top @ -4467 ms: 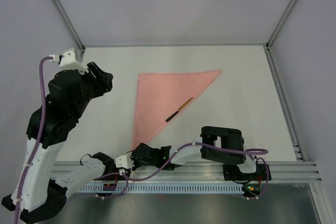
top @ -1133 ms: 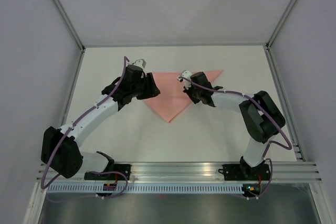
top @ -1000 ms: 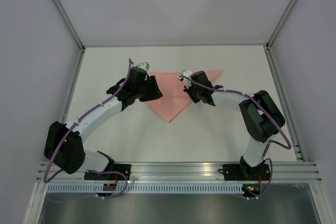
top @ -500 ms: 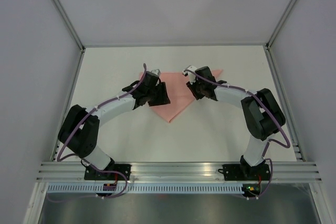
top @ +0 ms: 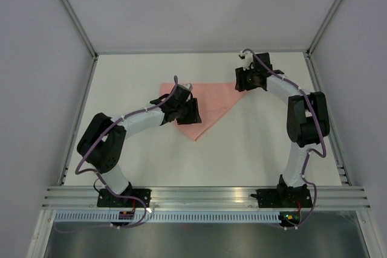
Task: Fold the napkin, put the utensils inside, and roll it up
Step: Fold the napkin
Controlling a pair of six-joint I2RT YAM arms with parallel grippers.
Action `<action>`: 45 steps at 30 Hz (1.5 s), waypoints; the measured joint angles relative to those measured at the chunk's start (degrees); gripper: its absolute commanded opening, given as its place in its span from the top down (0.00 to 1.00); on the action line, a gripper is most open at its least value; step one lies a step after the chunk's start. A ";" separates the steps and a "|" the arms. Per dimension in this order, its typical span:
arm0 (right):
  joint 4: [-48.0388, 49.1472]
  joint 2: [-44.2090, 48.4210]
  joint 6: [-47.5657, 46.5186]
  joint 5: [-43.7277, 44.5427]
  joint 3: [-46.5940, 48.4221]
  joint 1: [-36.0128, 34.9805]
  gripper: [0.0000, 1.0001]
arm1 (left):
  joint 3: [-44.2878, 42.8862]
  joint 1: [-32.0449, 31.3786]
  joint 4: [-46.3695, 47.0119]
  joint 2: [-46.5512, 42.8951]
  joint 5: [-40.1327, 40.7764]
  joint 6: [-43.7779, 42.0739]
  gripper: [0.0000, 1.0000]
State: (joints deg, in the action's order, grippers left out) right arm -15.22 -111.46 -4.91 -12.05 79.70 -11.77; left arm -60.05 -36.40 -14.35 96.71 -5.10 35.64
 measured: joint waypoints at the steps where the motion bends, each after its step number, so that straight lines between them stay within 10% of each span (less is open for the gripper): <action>1: -0.66 -0.94 1.25 -1.44 1.29 1.90 0.43 | -0.37 -0.13 0.07 0.33 -0.02 0.00 0.45; 22: -0.46 -14.93 21.70 -18.38 10.14 17.88 0.42 | -4.02 -1.14 1.18 1.62 -1.09 0.07 0.45; 36: 8.17 -17.59 28.22 -20.63 8.96 17.75 0.88 | -4.02 -1.29 0.96 1.64 -1.01 0.07 0.45; 45: 16.04 -9.88 26.88 -20.70 -1.09 16.94 0.93 | -3.15 -1.29 0.52 -0.87 -0.33 0.44 0.45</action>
State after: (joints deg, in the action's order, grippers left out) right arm 0.82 -121.34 21.98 -32.75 78.61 5.17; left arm -63.20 -37.69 -13.82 95.83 -5.43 36.07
